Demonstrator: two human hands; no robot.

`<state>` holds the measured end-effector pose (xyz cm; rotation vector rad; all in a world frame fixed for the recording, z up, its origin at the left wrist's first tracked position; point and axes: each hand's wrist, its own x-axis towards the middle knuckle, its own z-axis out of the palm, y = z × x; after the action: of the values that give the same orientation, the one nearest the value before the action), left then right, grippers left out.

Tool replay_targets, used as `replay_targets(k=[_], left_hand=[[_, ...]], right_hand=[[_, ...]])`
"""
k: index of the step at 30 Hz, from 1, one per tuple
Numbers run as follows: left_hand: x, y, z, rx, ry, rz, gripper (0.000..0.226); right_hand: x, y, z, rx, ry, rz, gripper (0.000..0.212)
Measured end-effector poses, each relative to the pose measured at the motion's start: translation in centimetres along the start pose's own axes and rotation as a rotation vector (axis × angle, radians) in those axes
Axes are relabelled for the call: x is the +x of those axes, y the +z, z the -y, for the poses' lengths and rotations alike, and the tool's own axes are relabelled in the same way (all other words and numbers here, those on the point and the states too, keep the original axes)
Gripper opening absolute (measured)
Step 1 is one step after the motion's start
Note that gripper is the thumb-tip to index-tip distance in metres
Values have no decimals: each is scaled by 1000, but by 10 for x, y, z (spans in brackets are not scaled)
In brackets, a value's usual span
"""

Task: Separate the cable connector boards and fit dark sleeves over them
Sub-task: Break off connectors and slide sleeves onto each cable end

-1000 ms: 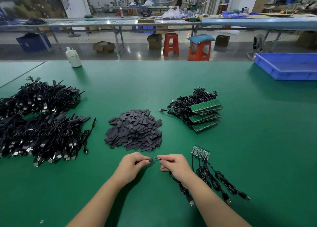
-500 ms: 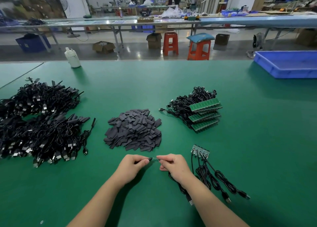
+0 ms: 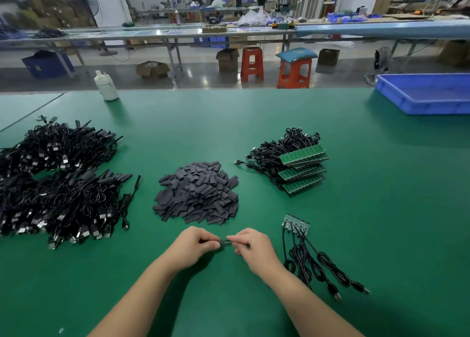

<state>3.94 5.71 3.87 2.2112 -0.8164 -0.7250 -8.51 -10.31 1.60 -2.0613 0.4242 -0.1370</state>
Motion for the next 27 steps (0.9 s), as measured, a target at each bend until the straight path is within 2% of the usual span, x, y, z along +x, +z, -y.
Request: replay_targets(k=[3,7,9,11,12,17,27], left_hand=[[1,2,-6,60,60,-9,11],[0,7,-8,192,160,-75,15],[-1,8,-8,249,243,-132,18],[-3,7,-10,279,319,-189,18],[-4,7,-10,285,344,-206,18],[-6,11,-14,350,403,-199,22],[-9,22,-16,468,410,-151,23]], right_hand=[[-1,4,4,-43,-36,-21,25],[-1,1,4,23,24,-32,29],[1,-5,7,206,122,35,37],[3,-12,10,392,219,115,27],[4,-15,12,403,229,136,21],[5,-21,7,351,179,208,19],[7,-14,0,330,188,228,21]])
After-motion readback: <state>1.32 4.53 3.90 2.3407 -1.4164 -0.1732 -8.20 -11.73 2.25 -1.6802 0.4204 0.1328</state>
